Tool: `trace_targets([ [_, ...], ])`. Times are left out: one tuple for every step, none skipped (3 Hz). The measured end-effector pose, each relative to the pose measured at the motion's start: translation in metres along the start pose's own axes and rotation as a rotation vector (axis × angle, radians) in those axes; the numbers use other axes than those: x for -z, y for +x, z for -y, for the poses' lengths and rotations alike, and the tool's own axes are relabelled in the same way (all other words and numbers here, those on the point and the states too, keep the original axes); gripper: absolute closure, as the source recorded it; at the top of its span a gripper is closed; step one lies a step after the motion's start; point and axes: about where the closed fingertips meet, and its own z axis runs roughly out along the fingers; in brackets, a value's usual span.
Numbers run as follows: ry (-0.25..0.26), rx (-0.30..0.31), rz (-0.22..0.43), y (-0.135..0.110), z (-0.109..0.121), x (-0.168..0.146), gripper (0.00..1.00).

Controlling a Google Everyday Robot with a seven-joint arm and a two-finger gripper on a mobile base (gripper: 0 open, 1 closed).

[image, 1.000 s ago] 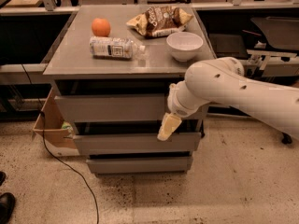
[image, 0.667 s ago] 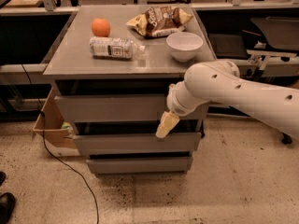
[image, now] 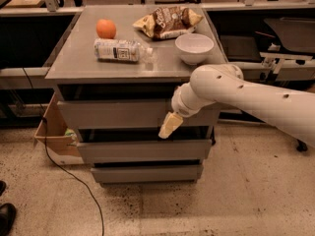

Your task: Open top drawer

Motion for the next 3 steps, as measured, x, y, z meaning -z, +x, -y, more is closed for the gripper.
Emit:
trace_targets([
  [0.003,-0.009,0.009,-0.002,0.009,-0.01,0.18],
  [-0.013,-0.022,0.008,-0.001,0.007,-0.021,0.41],
  [-0.026,-0.026,0.006,0.001,0.002,-0.028,0.64],
])
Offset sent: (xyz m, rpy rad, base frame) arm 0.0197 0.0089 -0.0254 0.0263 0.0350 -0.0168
